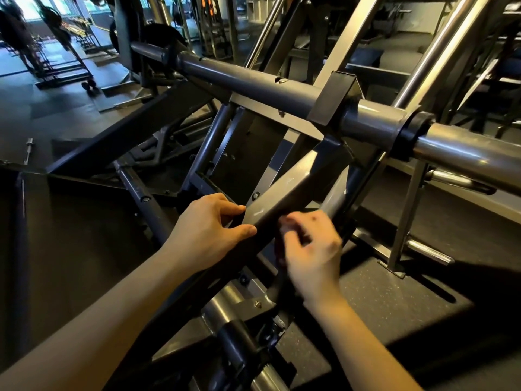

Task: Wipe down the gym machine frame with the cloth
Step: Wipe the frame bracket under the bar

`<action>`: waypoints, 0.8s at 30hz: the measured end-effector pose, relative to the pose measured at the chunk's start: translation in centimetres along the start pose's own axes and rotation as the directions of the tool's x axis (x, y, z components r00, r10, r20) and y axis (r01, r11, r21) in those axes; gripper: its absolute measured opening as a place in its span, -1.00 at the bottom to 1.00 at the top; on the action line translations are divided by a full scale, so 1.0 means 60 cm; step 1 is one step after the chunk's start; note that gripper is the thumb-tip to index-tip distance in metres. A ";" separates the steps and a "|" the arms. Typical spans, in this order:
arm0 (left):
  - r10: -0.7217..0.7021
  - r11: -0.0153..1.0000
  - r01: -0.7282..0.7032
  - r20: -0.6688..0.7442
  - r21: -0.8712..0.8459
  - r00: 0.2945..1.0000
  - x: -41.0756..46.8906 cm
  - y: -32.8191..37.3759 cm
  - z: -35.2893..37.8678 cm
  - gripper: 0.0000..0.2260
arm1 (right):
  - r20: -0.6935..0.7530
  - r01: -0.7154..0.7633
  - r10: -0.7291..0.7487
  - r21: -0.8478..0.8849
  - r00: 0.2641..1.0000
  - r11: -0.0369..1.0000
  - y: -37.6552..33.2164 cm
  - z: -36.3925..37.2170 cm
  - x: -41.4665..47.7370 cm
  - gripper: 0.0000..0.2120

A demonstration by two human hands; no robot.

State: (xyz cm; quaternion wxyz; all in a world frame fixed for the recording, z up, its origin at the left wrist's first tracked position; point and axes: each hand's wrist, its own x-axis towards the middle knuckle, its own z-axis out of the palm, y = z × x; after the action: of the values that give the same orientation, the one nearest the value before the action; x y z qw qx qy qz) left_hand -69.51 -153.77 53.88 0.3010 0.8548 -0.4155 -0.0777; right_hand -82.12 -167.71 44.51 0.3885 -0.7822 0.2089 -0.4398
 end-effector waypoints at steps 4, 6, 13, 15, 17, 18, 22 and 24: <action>0.002 1.000 -0.002 -0.019 0.002 1.000 -0.002 -0.006 0.005 -0.53 | -0.181 -0.082 0.077 -0.018 0.980 0.996 -0.015 0.014 0.003 -0.84; -0.012 1.000 0.012 -0.028 -0.015 1.000 -0.001 -0.007 0.005 -0.56 | 0.041 0.025 -0.027 0.031 0.999 0.999 -0.035 0.029 -0.058 -0.81; -0.023 0.999 0.026 0.060 -0.043 0.998 -0.005 -0.013 -0.005 -0.51 | -0.164 -0.137 0.133 -0.018 0.978 0.990 0.005 -0.003 0.037 -0.84; -0.037 0.999 0.039 0.072 -0.021 0.997 -0.017 -0.015 -0.015 -0.51 | -0.242 -0.180 0.170 -0.019 0.955 0.983 -0.004 0.008 0.031 -0.84; -0.060 0.997 0.062 0.051 -0.035 0.997 -0.031 -0.020 -0.028 -0.54 | -0.163 -0.102 0.099 -0.012 0.982 0.995 -0.035 0.029 -0.021 -0.81; -0.079 0.995 0.082 0.049 -0.055 0.996 -0.040 -0.024 -0.036 -0.55 | -0.068 -0.048 0.049 0.011 0.996 0.999 -0.052 0.037 -0.057 -0.79; -0.162 0.983 0.172 0.132 -0.063 0.978 -0.079 -0.048 -0.066 -0.57 | 0.269 0.163 -0.184 0.098 0.945 0.982 -0.072 0.041 -0.131 -0.83; -0.192 0.979 0.202 0.180 -0.039 0.965 -0.099 -0.060 -0.078 -0.55 | 0.204 0.097 -0.103 0.042 0.974 0.994 -0.047 0.032 -0.102 -0.82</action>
State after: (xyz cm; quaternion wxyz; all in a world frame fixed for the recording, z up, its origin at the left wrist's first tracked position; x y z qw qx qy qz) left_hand -69.15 -145.43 54.89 0.2782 0.8728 -0.3511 -0.1939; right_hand -83.76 -161.13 42.92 0.3980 -0.8266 0.1210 -0.3790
